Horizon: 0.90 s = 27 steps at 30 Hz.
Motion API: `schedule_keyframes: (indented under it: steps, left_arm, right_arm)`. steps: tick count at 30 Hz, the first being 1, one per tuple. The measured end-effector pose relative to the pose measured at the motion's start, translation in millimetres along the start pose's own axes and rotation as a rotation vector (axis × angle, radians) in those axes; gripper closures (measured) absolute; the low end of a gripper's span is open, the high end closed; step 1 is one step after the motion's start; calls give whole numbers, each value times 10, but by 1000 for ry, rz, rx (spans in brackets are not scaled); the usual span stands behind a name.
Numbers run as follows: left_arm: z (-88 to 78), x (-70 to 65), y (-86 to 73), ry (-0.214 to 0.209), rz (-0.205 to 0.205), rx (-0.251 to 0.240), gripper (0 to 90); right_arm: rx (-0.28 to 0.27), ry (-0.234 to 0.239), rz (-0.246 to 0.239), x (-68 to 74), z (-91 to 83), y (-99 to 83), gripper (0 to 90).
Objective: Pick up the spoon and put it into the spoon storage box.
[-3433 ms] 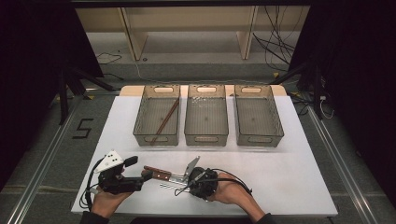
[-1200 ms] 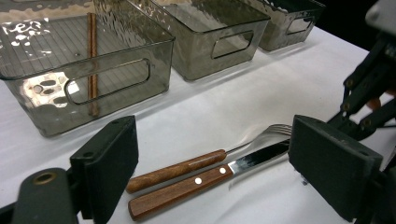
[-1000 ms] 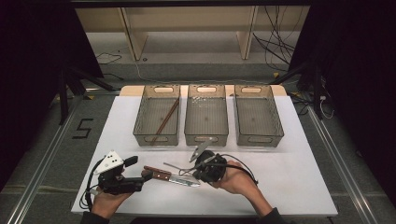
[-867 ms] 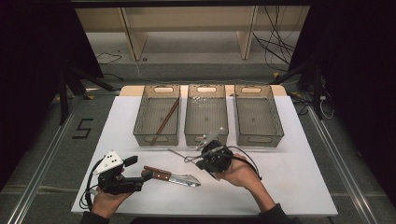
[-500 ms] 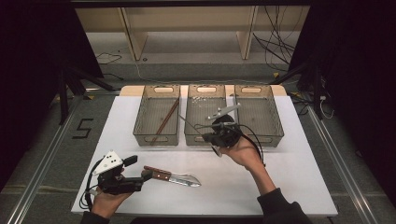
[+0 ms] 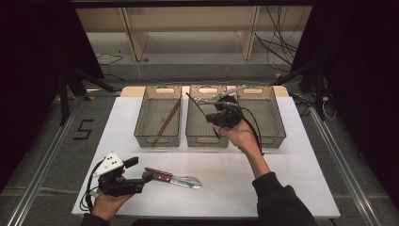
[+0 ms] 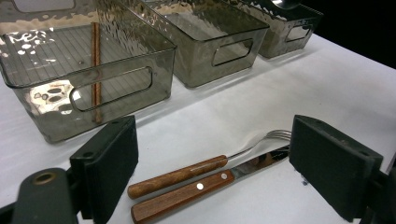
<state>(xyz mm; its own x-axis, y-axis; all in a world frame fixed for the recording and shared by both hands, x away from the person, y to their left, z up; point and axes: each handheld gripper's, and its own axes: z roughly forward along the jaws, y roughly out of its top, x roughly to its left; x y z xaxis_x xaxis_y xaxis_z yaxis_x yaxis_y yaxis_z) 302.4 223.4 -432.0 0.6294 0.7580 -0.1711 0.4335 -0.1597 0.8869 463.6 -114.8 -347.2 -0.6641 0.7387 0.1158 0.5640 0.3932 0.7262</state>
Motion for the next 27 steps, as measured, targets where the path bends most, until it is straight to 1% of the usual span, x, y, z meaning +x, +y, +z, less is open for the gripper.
schedule_keyframes:
  steps: [6, 7, 13, 17, 19, 23, 27]
  left_arm:
    - [7, -1, -2, -3, -1, 2, 156]
    - [7, -3, -2, -3, -2, 2, 156]
    - [4, 1, -4, -5, -2, 0, 156]
    - [7, -1, -5, -6, -2, 1, 156]
    - [6, -3, -5, -6, -2, 1, 156]
    - [11, -6, -8, -7, -3, 2, 156]
    - [12, -14, -8, -11, 1, 0, 156]
  right_arm:
    - [10, -41, 32, -123, 94, 107, 900]
    - [13, -48, 44, -145, 121, 118, 900]
    - [38, -75, 98, -316, 276, 140, 900]
    - [65, -95, 122, -400, 377, 119, 900]
    - [76, -103, 136, -430, 429, 105, 900]
    - [88, -116, 144, -460, 519, 91, 900]
    - [116, -127, 159, -496, 616, 68, 900]
